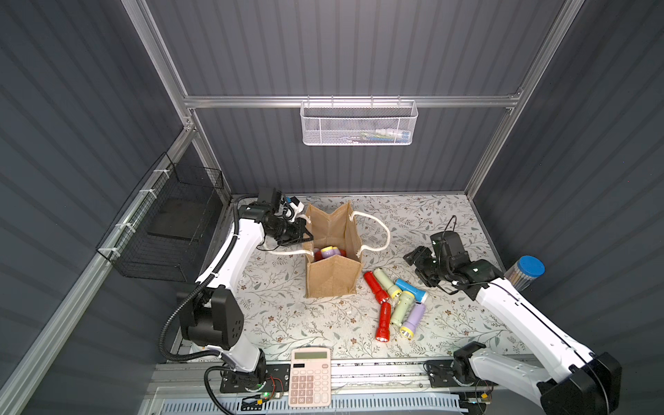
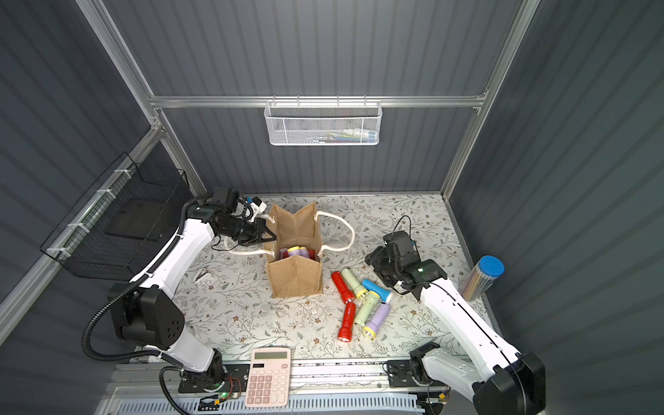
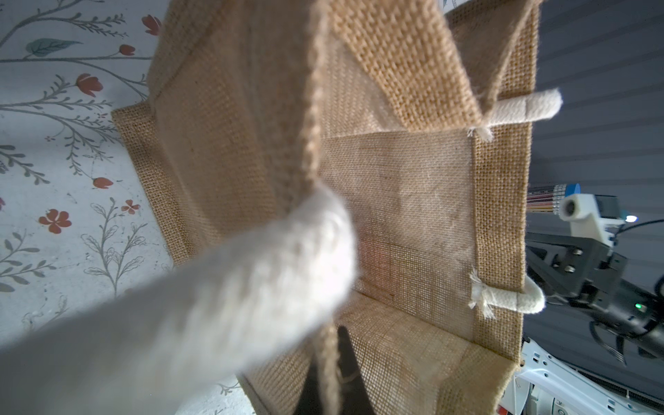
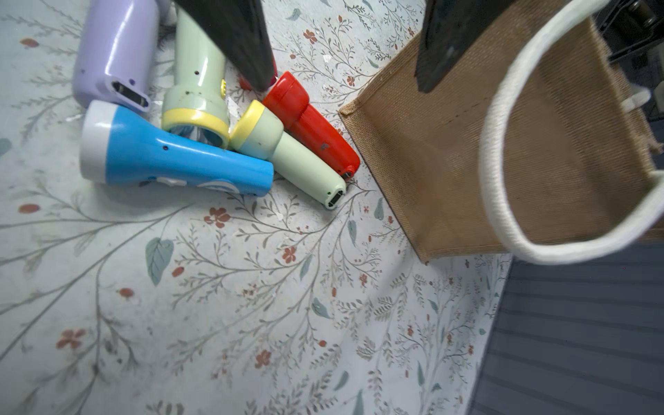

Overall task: Put the flashlights into the tote bags
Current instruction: Pick up the flashlight from the center of the board.

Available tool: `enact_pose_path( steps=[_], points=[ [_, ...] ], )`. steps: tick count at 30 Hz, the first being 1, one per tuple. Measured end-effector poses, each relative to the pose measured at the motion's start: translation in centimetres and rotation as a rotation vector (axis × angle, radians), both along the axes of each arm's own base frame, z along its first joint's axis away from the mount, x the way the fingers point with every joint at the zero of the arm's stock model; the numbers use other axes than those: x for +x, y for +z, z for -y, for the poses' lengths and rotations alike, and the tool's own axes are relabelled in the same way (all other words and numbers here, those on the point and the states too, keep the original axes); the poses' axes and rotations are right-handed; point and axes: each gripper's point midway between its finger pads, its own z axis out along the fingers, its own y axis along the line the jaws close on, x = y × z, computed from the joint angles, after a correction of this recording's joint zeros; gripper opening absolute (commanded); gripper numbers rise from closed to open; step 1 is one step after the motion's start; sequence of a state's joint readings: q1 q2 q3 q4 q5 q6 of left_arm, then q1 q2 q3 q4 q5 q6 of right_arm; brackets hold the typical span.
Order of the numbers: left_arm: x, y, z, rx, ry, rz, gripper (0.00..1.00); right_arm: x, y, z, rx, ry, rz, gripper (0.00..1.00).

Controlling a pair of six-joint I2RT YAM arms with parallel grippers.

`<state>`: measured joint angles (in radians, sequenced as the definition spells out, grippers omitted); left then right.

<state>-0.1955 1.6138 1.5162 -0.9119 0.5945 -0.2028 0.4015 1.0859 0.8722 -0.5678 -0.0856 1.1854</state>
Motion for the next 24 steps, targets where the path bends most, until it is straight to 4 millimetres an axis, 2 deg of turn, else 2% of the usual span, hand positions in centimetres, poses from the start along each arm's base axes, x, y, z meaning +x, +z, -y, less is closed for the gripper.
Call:
enact_pose_path(
  steps=[4, 14, 24],
  points=[
    [0.0, 0.0, 0.0, 0.0, 0.0, 0.0, 0.0, 0.0, -2.2, -0.3, 0.044, -0.049, -0.082, 0.63],
    [0.0, 0.0, -0.1, 0.004, 0.002, 0.001, 0.0, 0.8, -5.4, -0.9, 0.106, -0.158, -0.217, 0.55],
    [0.1, -0.1, -0.1, 0.007, 0.003, 0.002, 0.0, -0.5, -9.0, 0.0, 0.096, -0.337, -0.345, 0.53]
  ],
)
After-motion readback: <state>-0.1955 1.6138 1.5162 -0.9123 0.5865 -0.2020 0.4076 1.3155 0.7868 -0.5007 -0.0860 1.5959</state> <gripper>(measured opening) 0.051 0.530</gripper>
